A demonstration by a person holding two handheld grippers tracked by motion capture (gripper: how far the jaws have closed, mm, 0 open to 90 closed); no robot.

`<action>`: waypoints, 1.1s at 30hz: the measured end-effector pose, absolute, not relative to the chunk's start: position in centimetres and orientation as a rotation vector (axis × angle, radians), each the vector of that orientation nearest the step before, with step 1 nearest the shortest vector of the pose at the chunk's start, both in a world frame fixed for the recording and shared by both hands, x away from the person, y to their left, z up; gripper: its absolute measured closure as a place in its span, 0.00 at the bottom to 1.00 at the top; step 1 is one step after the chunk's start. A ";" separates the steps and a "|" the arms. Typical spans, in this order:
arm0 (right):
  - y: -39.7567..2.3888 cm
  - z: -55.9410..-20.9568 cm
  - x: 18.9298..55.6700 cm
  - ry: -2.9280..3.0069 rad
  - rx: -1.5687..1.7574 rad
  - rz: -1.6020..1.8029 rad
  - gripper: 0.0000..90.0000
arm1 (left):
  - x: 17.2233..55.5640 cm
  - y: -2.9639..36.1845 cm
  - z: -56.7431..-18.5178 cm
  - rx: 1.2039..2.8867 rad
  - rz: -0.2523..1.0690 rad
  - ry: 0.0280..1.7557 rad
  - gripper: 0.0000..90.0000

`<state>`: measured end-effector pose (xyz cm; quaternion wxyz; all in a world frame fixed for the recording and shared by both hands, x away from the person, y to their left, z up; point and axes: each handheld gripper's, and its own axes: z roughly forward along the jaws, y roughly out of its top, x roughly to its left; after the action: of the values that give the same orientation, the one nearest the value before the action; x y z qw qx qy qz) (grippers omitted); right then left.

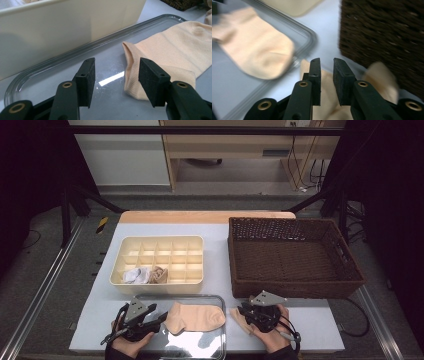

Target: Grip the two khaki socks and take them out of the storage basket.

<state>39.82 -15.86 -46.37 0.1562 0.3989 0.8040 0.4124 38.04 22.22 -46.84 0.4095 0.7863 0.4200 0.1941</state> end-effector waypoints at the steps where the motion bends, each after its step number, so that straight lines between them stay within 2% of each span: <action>1: -15.7 -46.3 39.6 2.316 1.143 1.204 0.87 | 38.0 22.2 -46.8 1.981 0.489 1.058 0.53; 7: -14.1 -46.9 38.8 2.422 1.057 1.218 0.89 | 38.0 22.3 -46.8 1.978 0.489 1.056 0.53; 11: -13.8 -47.8 38.9 2.446 1.066 1.125 0.80 | 38.0 22.3 -46.8 1.979 0.490 1.054 0.53; 13: -13.9 -48.0 38.9 2.435 1.063 1.147 0.80 | 38.0 22.3 -46.8 1.978 0.490 1.056 0.53; 19: -13.8 -47.8 39.0 2.427 1.070 1.099 0.96 | 38.0 22.3 -46.8 1.976 0.493 1.058 0.52; 23: -14.0 -47.2 39.1 2.416 1.107 1.112 0.98 | 38.0 22.3 -46.8 1.978 0.494 1.059 0.51; 29: -15.1 -45.1 39.0 2.317 1.149 1.393 0.98 | 38.0 22.3 -46.8 1.977 0.493 1.058 0.51; 33: -16.4 -44.9 39.4 2.239 1.211 1.460 0.97 | 38.1 22.3 -46.8 1.978 0.491 1.058 0.51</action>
<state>39.41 -16.36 -44.86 0.1037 0.4105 0.7589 0.4948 38.06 22.28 -46.82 0.4102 0.7856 0.4202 0.1951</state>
